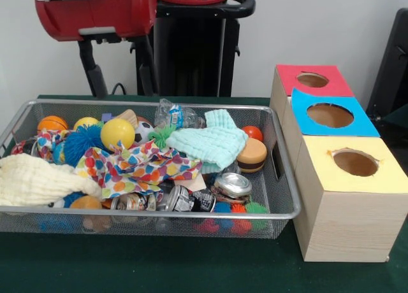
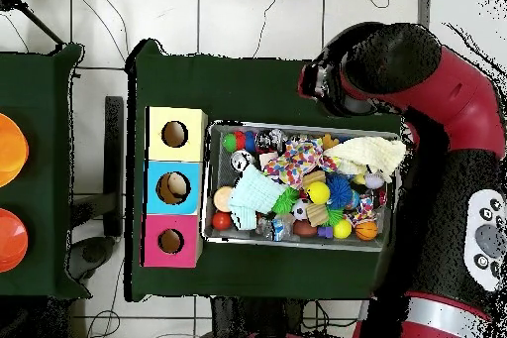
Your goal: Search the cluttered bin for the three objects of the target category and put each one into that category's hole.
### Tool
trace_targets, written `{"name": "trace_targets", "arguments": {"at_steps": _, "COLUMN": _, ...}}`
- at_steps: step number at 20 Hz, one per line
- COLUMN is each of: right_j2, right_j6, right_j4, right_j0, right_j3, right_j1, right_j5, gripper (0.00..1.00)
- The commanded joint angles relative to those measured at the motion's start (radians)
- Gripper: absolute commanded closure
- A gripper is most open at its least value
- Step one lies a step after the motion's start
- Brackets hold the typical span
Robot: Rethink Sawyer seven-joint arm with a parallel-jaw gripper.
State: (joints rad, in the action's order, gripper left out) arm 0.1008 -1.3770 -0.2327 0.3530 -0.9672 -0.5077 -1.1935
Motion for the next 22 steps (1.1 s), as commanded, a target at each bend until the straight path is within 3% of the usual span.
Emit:
{"name": "trace_targets", "arguments": {"at_steps": 1, "right_j2": -0.152, "right_j6": 0.210, "right_j4": 0.071, "right_j0": 0.044, "right_j3": -0.089, "right_j1": 0.013, "right_j5": -0.005, "gripper": 0.00}}
{"name": "trace_targets", "arguments": {"at_steps": 22, "right_j2": -0.259, "right_j6": 0.192, "right_j4": 0.146, "right_j0": 0.101, "right_j3": -0.129, "right_j1": 0.048, "right_j5": 0.093, "gripper": 0.00}}
